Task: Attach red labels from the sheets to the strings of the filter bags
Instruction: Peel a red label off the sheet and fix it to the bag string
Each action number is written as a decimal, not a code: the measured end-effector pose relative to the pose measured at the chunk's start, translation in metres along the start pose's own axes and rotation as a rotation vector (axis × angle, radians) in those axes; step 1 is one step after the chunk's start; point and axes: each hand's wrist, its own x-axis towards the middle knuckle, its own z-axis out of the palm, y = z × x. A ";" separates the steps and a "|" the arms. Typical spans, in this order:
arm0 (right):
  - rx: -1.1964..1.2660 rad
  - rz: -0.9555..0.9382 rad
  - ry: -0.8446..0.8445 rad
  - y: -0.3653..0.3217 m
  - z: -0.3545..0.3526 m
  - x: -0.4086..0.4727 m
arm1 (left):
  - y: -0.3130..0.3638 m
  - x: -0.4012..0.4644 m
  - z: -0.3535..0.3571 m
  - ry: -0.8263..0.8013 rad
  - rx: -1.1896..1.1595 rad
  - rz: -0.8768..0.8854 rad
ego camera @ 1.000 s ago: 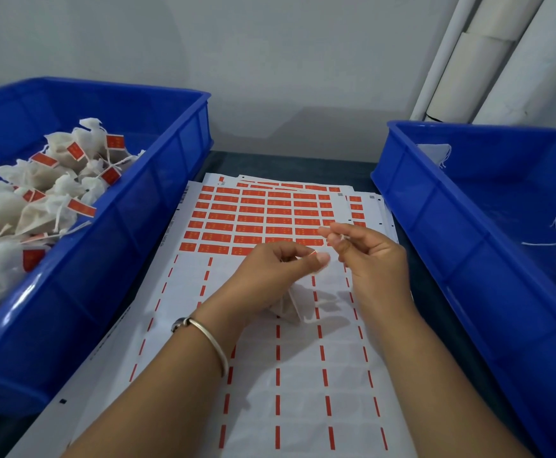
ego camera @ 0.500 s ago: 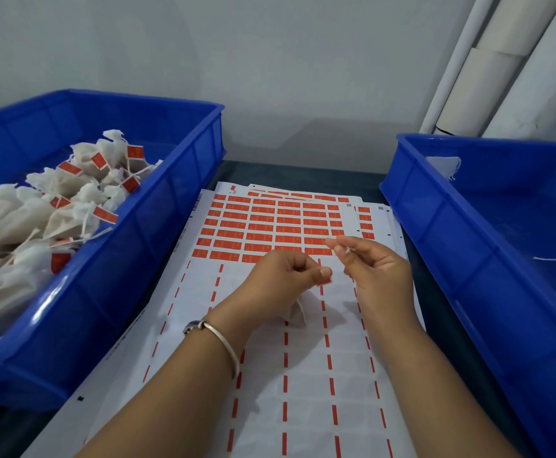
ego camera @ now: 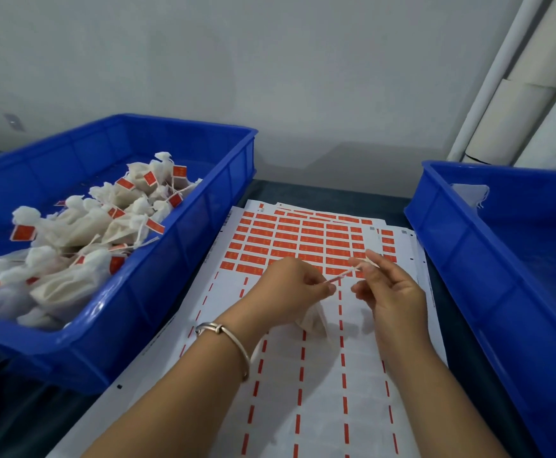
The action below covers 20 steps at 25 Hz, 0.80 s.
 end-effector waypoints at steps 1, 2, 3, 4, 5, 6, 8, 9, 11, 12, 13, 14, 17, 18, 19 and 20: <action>0.000 0.007 -0.024 0.000 0.001 -0.001 | 0.000 -0.002 -0.002 0.019 -0.047 -0.015; -0.008 0.012 -0.060 0.000 0.002 -0.002 | 0.000 -0.005 -0.005 0.040 -0.100 -0.036; -0.018 0.016 -0.108 0.000 0.003 -0.004 | 0.000 -0.009 -0.008 0.064 -0.145 -0.056; -0.026 0.017 -0.172 -0.001 0.003 -0.005 | 0.001 -0.013 -0.011 0.086 -0.183 -0.074; -0.037 0.016 -0.249 -0.001 0.004 -0.007 | 0.002 -0.016 -0.013 0.101 -0.216 -0.082; -0.055 0.012 -0.332 -0.002 0.005 -0.009 | 0.003 -0.020 -0.015 0.115 -0.242 -0.087; -0.118 -0.001 -0.475 -0.003 0.008 -0.016 | 0.006 -0.029 -0.021 0.149 -0.277 -0.095; -0.150 -0.010 -0.521 -0.003 0.009 -0.018 | 0.008 -0.034 -0.026 0.174 -0.309 -0.098; -0.174 -0.023 -0.565 0.000 0.009 -0.018 | 0.012 -0.046 -0.045 0.244 -0.402 -0.095; -0.178 -0.017 -0.574 0.002 0.010 -0.017 | 0.013 -0.053 -0.057 0.296 -0.443 -0.078; -0.187 -0.007 -0.579 0.004 0.010 -0.015 | 0.014 -0.060 -0.070 0.347 -0.467 -0.043; -0.196 0.002 -0.584 0.005 0.010 -0.014 | 0.016 -0.069 -0.085 0.409 -0.471 0.002; -0.204 0.016 -0.594 0.009 0.012 -0.012 | 0.012 -0.090 -0.129 0.635 -0.337 0.096; -0.206 0.020 -0.592 0.010 0.013 -0.012 | 0.007 -0.096 -0.143 0.700 -0.272 0.098; -0.209 0.025 -0.586 0.010 0.013 -0.012 | 0.000 -0.100 -0.156 0.757 -0.208 0.092; -0.212 0.030 -0.580 0.010 0.014 -0.011 | -0.009 -0.104 -0.169 0.810 -0.146 0.075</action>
